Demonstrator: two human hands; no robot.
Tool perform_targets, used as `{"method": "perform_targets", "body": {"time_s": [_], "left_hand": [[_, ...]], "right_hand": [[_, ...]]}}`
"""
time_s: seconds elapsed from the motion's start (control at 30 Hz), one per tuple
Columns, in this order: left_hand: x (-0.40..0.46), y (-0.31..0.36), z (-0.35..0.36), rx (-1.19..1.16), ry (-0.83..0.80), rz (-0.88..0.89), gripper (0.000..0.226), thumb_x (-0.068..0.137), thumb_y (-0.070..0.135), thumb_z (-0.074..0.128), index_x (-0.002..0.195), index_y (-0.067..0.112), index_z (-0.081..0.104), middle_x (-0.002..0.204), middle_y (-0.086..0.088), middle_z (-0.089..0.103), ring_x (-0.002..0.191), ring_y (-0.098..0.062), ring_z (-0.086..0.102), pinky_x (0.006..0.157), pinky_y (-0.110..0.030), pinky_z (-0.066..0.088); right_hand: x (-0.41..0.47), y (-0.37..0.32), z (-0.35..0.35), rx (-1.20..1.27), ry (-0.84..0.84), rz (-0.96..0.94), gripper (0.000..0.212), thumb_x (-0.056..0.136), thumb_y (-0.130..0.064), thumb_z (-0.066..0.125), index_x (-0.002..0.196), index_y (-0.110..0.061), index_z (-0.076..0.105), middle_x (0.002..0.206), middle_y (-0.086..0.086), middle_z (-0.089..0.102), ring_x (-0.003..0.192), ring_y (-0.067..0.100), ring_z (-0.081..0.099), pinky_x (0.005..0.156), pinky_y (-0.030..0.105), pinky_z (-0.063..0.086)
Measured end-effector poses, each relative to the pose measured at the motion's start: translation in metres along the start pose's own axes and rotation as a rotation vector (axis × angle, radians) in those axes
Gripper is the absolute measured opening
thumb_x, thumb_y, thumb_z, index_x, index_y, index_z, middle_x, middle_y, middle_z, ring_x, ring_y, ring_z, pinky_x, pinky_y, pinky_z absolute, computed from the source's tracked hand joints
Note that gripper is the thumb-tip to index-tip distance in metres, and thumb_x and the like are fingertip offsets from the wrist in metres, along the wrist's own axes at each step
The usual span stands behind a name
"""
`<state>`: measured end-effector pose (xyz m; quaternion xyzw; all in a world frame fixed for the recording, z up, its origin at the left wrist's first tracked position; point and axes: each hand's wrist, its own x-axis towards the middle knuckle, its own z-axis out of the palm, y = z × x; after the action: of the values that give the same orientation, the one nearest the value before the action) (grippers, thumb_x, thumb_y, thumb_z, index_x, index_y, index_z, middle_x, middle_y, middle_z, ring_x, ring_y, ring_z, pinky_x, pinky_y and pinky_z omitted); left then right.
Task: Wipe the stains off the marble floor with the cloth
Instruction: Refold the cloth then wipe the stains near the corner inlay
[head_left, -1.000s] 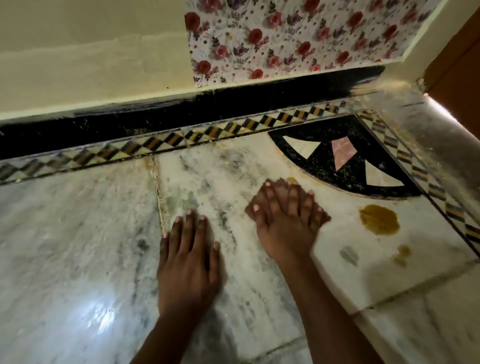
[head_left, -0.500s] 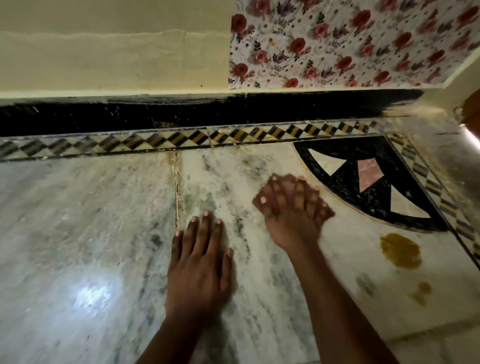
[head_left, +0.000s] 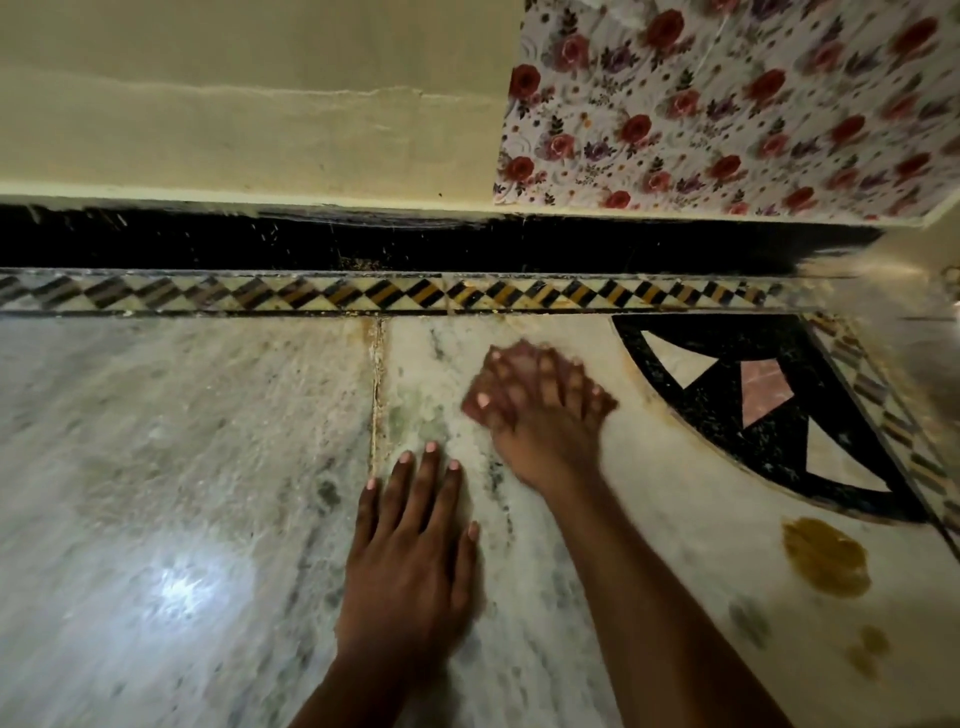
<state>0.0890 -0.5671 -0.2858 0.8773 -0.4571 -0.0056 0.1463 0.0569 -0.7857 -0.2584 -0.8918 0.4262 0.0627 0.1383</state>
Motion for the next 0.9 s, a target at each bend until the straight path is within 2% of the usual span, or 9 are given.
{"method": "perform_targets", "body": {"time_s": [0.1, 0.27, 0.33, 0.4, 0.53, 0.6, 0.7, 0.77, 0.9], "left_hand": [[0.000, 0.000, -0.003, -0.014, 0.003, -0.001, 0.065, 0.108, 0.050, 0.036, 0.167, 0.025, 0.037, 0.180, 0.002, 0.021, 0.167, -0.023, 0.020, 0.133, -0.051, 0.018], [0.001, 0.001, -0.004, -0.013, 0.002, -0.004, 0.065, 0.107, 0.050, 0.037, 0.167, 0.025, 0.037, 0.180, 0.002, 0.022, 0.166, -0.023, 0.021, 0.131, -0.051, 0.020], [0.001, 0.000, -0.004, -0.014, 0.007, -0.004, 0.064, 0.108, 0.050, 0.038, 0.167, 0.026, 0.038, 0.180, 0.002, 0.022, 0.167, -0.022, 0.020, 0.132, -0.051, 0.019], [0.002, 0.001, -0.005, -0.017, -0.001, -0.003, 0.064, 0.108, 0.051, 0.037, 0.168, 0.027, 0.037, 0.180, 0.003, 0.021, 0.167, -0.020, 0.017, 0.133, -0.050, 0.018], [0.001, 0.002, -0.007, -0.021, -0.025, -0.012, 0.065, 0.109, 0.054, 0.030, 0.168, 0.027, 0.036, 0.181, 0.005, 0.017, 0.168, -0.019, 0.015, 0.132, -0.051, 0.021], [0.002, 0.001, -0.007, -0.033, -0.020, -0.012, 0.065, 0.109, 0.053, 0.033, 0.167, 0.026, 0.039, 0.180, 0.004, 0.020, 0.167, -0.021, 0.018, 0.130, -0.054, 0.028], [0.002, 0.002, -0.006, -0.032, -0.001, -0.014, 0.065, 0.108, 0.053, 0.035, 0.167, 0.027, 0.038, 0.180, 0.004, 0.020, 0.167, -0.020, 0.019, 0.131, -0.054, 0.027], [0.001, 0.001, -0.006, -0.028, -0.006, -0.008, 0.065, 0.108, 0.053, 0.035, 0.168, 0.029, 0.036, 0.180, 0.005, 0.018, 0.167, -0.020, 0.016, 0.132, -0.052, 0.023], [0.001, 0.003, -0.007, -0.016, -0.007, -0.009, 0.065, 0.107, 0.052, 0.037, 0.167, 0.026, 0.038, 0.179, 0.001, 0.023, 0.167, -0.024, 0.021, 0.132, -0.053, 0.023]], "right_hand": [[-0.048, 0.025, 0.004, -0.021, -0.001, -0.039, 0.066, 0.096, -0.081, 0.010, 0.154, -0.069, -0.017, 0.177, -0.007, -0.023, 0.164, 0.031, -0.020, 0.131, 0.056, -0.010], [-0.002, 0.027, -0.002, 0.062, 0.071, 0.363, 0.072, 0.099, -0.078, 0.014, 0.164, -0.055, -0.007, 0.179, 0.004, -0.018, 0.163, 0.040, -0.017, 0.129, 0.062, -0.010], [0.036, -0.002, -0.006, 0.082, 0.048, 0.321, 0.069, 0.103, -0.075, 0.018, 0.165, -0.054, -0.005, 0.178, 0.005, -0.021, 0.162, 0.044, -0.021, 0.127, 0.065, -0.014], [0.051, -0.020, -0.007, 0.031, 0.024, 0.143, 0.067, 0.103, -0.074, 0.019, 0.164, -0.056, -0.006, 0.179, 0.002, -0.019, 0.162, 0.042, -0.022, 0.127, 0.064, -0.015], [0.010, 0.003, -0.004, -0.074, -0.039, -0.157, 0.071, 0.093, -0.078, 0.006, 0.158, -0.062, -0.019, 0.177, -0.006, -0.024, 0.162, 0.034, -0.025, 0.130, 0.059, -0.012], [-0.005, 0.031, -0.005, -0.060, -0.061, -0.084, 0.075, 0.088, -0.083, 0.006, 0.154, -0.065, -0.025, 0.176, -0.006, -0.028, 0.162, 0.033, -0.025, 0.131, 0.058, -0.009], [0.023, 0.043, -0.012, 0.061, 0.046, 0.218, 0.072, 0.098, -0.082, 0.017, 0.160, -0.061, -0.013, 0.178, -0.002, -0.021, 0.163, 0.036, -0.020, 0.130, 0.060, -0.011], [0.056, 0.024, -0.018, 0.131, 0.068, 0.319, 0.071, 0.100, -0.080, 0.020, 0.163, -0.058, -0.006, 0.179, 0.001, -0.019, 0.162, 0.041, -0.021, 0.127, 0.065, -0.012], [0.073, 0.000, -0.025, 0.049, -0.063, 0.118, 0.068, 0.101, -0.080, 0.021, 0.162, -0.062, -0.003, 0.178, -0.003, -0.023, 0.161, 0.040, -0.024, 0.125, 0.065, -0.017]]}}
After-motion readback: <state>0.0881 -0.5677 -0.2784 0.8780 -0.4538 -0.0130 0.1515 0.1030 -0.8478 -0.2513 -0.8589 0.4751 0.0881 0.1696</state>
